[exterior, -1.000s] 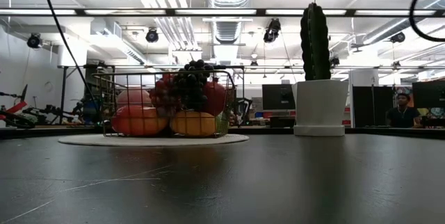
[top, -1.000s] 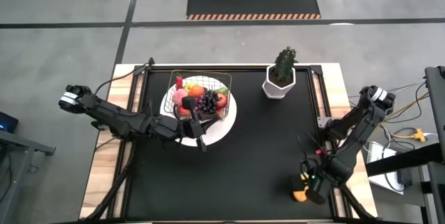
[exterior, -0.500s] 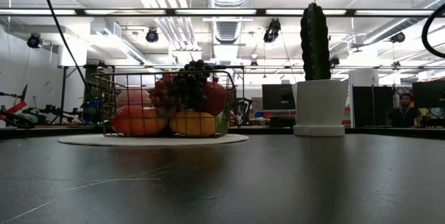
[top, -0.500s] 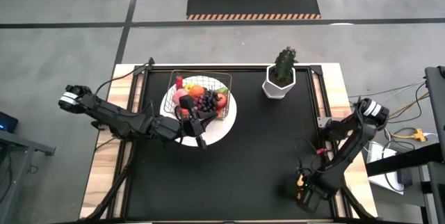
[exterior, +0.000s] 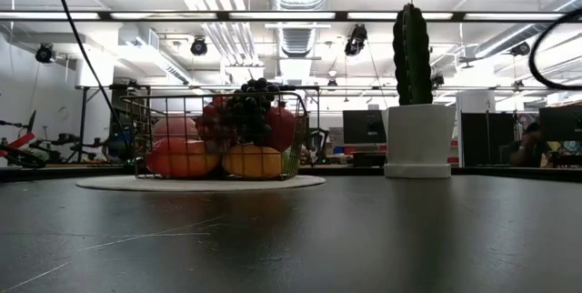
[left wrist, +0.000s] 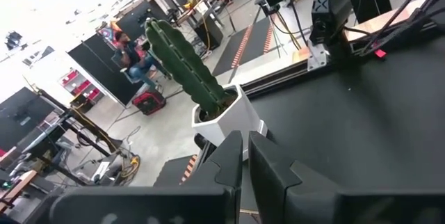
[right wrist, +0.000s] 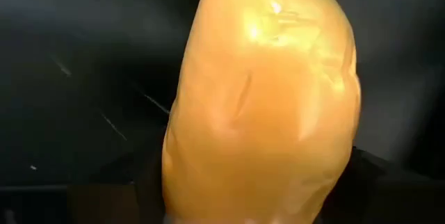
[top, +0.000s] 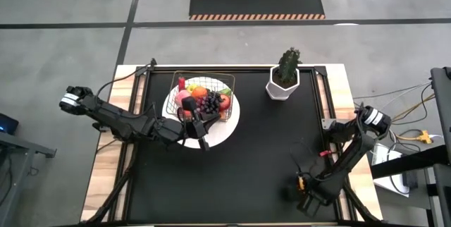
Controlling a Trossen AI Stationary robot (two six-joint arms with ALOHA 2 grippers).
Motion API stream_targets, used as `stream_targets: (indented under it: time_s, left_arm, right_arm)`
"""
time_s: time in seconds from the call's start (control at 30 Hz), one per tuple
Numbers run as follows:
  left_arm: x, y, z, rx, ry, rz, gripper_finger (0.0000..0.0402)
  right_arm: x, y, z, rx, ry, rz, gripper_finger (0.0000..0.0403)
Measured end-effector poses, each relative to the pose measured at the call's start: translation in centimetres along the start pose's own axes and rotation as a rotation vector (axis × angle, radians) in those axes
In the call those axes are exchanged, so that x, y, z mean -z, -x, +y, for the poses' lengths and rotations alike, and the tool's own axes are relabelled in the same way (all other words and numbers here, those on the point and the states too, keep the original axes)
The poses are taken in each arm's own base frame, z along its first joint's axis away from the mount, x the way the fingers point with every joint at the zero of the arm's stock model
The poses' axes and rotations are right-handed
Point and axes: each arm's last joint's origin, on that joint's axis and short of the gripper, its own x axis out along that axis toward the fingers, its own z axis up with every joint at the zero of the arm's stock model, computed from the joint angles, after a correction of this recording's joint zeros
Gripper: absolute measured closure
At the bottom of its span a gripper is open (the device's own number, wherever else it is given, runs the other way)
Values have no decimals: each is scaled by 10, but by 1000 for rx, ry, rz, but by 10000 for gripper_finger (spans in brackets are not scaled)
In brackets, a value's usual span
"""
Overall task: Build produce basket
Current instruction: Put the mango in the gold wire basket
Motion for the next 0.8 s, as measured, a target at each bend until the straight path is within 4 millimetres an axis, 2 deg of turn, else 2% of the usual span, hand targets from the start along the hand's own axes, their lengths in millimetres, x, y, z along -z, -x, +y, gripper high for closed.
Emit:
stream_targets:
  time_s: [0.07, 0.2, 0.33, 0.43, 0.63, 0.8]
  left_arm:
    - [0, 0, 0, 6, 3, -2, 393]
    - [-1, 1, -2, 34, 52, -24, 393]
    - [-5, 3, -4, 98, 108, -78, 393]
    - [-9, 4, -6, 168, 152, -139, 393]
    - [-17, 7, -8, 291, 235, -255, 393]
    - [-23, 9, -4, 291, 309, -312, 393]
  right_arm:
    - [-2, 1, 0, -32, 33, -47, 155]
    - [-6, 8, 2, -149, 133, -156, 155]
    - [-12, 16, 5, -287, 286, -348, 155]
    - [-13, 21, 9, -370, 465, -519, 155]
    - [-18, 28, 13, -408, 726, -883, 156]
    - [-20, 34, 15, -370, 872, -1117, 156]
